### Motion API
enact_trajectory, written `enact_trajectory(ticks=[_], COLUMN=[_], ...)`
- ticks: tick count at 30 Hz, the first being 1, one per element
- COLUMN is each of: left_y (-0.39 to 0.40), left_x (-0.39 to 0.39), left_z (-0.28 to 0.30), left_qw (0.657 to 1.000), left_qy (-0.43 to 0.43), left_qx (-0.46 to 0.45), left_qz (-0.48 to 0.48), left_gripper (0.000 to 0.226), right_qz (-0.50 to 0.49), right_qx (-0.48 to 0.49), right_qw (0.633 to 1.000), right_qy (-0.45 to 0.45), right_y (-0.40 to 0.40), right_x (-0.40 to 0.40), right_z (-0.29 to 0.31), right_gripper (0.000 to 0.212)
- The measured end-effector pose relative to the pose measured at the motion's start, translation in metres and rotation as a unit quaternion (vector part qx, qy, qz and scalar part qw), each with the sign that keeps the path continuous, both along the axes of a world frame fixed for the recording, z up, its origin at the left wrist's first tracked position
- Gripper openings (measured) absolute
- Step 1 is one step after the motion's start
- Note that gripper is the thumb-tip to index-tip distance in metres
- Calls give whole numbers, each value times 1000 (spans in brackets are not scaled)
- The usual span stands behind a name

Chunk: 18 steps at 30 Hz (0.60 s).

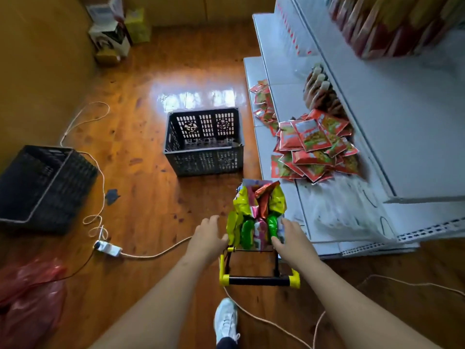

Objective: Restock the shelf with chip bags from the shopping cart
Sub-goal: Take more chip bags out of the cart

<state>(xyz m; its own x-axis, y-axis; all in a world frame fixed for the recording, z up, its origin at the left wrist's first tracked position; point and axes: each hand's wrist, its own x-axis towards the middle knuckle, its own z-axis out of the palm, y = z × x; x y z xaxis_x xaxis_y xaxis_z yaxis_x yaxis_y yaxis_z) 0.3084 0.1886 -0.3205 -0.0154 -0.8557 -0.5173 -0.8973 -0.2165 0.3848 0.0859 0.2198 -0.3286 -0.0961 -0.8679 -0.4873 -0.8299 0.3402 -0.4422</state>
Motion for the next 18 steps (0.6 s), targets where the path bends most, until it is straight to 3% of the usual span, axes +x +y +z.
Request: enact_trajectory(ticks=[10, 14, 18], left_y=[-109, -157, -200], left_x=[-33, -47, -63], left_z=[-160, -190, -204], left_qw=[998, 993, 985], left_qy=[38, 53, 104], left_qx=[-49, -103, -131], left_qz=[-12, -12, -52], left_gripper=[72, 81, 102], right_qz=[-39, 39, 153], right_qx=[-70, -164, -121], right_qw=[997, 980, 964], right_qy=[-19, 107, 182], right_y=[-111, -158, -201], right_x=[9, 0, -13], right_z=[-135, -164, -181], right_gripper=[66, 68, 86])
